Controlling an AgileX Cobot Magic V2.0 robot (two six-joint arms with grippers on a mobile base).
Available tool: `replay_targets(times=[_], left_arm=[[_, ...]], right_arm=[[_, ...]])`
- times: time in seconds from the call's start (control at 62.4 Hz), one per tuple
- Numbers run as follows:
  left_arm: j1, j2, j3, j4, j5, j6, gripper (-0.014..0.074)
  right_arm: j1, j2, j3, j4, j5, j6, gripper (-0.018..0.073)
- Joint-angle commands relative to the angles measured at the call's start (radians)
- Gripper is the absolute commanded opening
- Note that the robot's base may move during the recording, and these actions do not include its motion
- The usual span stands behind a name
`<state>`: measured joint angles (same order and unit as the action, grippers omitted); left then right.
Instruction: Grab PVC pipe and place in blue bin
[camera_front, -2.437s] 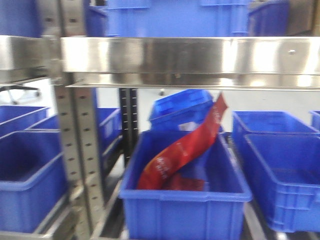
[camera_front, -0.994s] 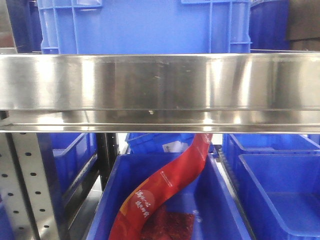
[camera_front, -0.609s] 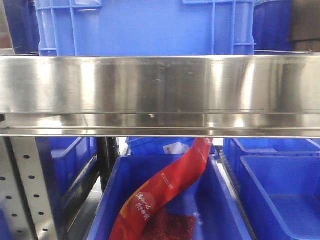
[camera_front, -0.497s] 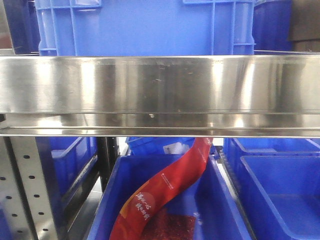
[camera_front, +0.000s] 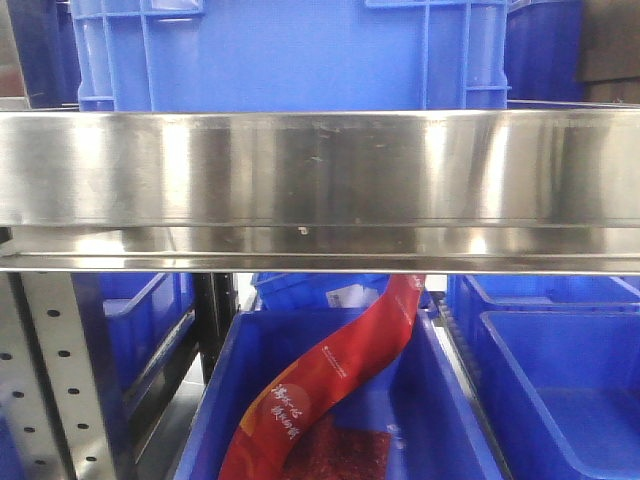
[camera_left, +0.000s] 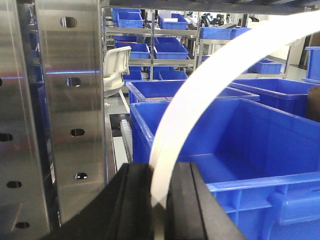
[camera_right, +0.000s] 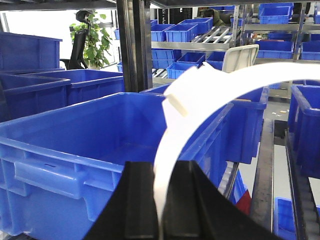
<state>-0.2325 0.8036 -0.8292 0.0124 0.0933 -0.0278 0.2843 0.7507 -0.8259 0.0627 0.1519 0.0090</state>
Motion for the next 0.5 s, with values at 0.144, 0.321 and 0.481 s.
replay_targets(times=[0.144, 0.321, 0.481], left_arm=[[0.001, -0.002, 0.001, -0.003, -0.032, -0.002, -0.0111], [0.001, -0.002, 0.001, -0.012, -0.028, -0.002, -0.0111], [0.001, 0.011, -0.017, -0.065, -0.012, -0.002, -0.0111]], right_arm=[[0.002, -0.004, 0.000, 0.000, -0.050, -0.003, -0.0168], [0.002, -0.004, 0.000, 0.001, -0.069, -0.003, -0.0168], [0.012, 0.019, -0.007, 0.004, -0.078, -0.003, -0.0168]])
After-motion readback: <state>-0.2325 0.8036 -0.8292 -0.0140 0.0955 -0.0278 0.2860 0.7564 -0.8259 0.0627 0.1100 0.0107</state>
